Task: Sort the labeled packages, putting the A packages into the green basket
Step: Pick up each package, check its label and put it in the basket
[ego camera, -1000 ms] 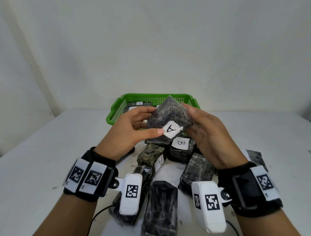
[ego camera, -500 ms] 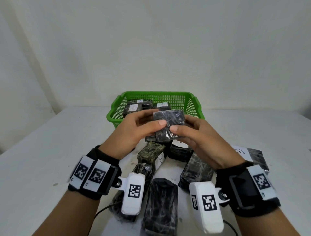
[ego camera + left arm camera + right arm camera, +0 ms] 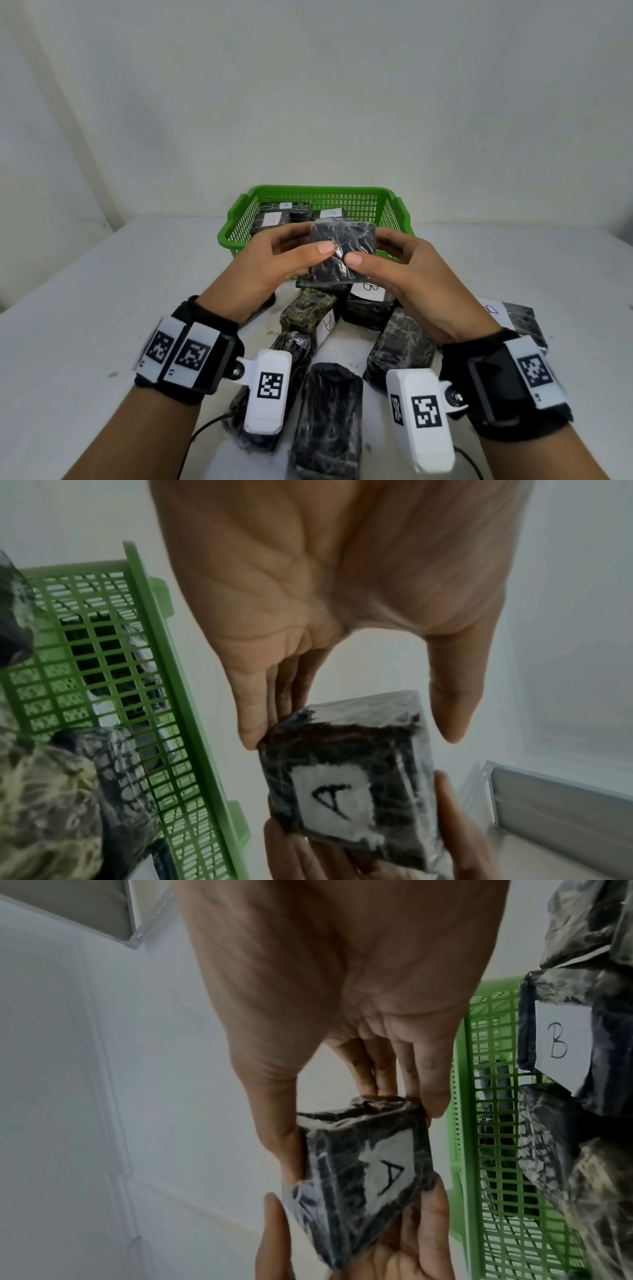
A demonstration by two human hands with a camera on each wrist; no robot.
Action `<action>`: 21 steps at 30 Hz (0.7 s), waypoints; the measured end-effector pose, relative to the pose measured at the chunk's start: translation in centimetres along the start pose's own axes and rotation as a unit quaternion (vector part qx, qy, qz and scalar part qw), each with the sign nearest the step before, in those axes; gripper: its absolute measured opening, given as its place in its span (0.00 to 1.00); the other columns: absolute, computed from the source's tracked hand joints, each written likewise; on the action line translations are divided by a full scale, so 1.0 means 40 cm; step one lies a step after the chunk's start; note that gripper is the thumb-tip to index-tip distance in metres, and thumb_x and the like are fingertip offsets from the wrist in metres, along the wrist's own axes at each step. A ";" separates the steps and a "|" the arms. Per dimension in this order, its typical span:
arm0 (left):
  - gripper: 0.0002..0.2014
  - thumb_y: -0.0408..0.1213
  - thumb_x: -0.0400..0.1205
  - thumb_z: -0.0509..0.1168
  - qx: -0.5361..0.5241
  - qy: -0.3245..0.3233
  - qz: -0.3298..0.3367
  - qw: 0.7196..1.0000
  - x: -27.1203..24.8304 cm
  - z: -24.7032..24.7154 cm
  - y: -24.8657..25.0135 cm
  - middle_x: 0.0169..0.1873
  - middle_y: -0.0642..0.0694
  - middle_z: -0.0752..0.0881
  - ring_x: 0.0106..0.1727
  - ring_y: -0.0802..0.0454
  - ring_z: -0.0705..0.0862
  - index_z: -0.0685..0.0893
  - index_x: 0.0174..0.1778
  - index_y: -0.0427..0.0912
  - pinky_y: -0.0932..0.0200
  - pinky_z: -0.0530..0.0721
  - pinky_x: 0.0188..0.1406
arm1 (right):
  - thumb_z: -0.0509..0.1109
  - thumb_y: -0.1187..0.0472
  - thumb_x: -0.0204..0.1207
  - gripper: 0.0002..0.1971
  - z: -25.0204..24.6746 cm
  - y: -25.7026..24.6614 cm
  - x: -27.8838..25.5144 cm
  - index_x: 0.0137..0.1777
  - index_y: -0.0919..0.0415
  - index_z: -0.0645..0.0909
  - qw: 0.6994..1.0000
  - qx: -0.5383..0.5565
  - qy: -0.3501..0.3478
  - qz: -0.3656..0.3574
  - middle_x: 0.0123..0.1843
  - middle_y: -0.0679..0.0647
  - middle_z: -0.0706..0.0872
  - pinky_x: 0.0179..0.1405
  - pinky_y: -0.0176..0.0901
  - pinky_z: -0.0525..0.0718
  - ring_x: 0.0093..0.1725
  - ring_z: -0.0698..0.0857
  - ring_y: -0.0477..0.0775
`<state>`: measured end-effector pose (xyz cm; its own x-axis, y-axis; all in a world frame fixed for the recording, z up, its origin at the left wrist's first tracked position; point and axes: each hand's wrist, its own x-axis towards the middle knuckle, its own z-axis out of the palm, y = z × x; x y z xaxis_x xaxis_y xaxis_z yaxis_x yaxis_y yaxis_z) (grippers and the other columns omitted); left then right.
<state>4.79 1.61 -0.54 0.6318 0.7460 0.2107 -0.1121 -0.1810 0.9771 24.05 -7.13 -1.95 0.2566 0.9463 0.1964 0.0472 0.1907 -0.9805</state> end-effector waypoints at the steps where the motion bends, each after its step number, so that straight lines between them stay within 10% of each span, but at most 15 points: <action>1: 0.29 0.46 0.70 0.76 0.002 -0.004 -0.001 1.000 0.000 0.000 0.000 0.62 0.40 0.89 0.66 0.42 0.87 0.85 0.66 0.37 0.39 0.79 0.73 | 0.93 0.49 0.51 0.29 0.000 -0.003 -0.002 0.51 0.43 0.83 1.000 0.003 -0.005 -0.002 0.50 0.30 0.94 0.75 0.57 0.84 0.58 0.93 0.43; 12: 0.35 0.41 0.62 0.80 0.045 0.004 0.051 0.998 -0.001 -0.010 0.002 0.61 0.48 0.90 0.66 0.50 0.87 0.82 0.68 0.45 0.54 0.85 0.65 | 0.94 0.41 0.46 0.58 -0.005 -0.002 0.005 0.79 0.58 0.78 0.998 0.027 -0.048 0.013 0.71 0.54 0.90 0.75 0.55 0.83 0.69 0.90 0.55; 16: 0.44 0.35 0.59 0.84 0.072 -0.014 0.057 0.996 0.003 -0.015 -0.008 0.68 0.48 0.85 0.72 0.52 0.82 0.76 0.74 0.42 0.46 0.79 0.74 | 0.82 0.42 0.72 0.31 -0.003 -0.017 -0.006 0.68 0.61 0.87 0.996 0.027 -0.054 0.070 0.62 0.60 0.94 0.66 0.56 0.90 0.60 0.93 0.61; 21: 0.44 0.36 0.65 0.82 0.061 -0.067 0.028 0.996 0.001 -0.004 -0.007 0.72 0.48 0.82 0.75 0.50 0.80 0.73 0.78 0.43 0.44 0.80 0.72 | 0.77 0.57 0.79 0.18 -0.003 -0.003 0.000 0.66 0.63 0.86 0.996 0.038 -0.008 0.075 0.55 0.60 0.96 0.41 0.46 0.93 0.48 0.95 0.58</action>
<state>4.71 1.79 -0.79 0.7241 0.6421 0.2516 -0.0623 -0.3025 0.9511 24.18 -7.19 -1.85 0.2403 0.9695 0.0476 -0.0636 0.0646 -0.9959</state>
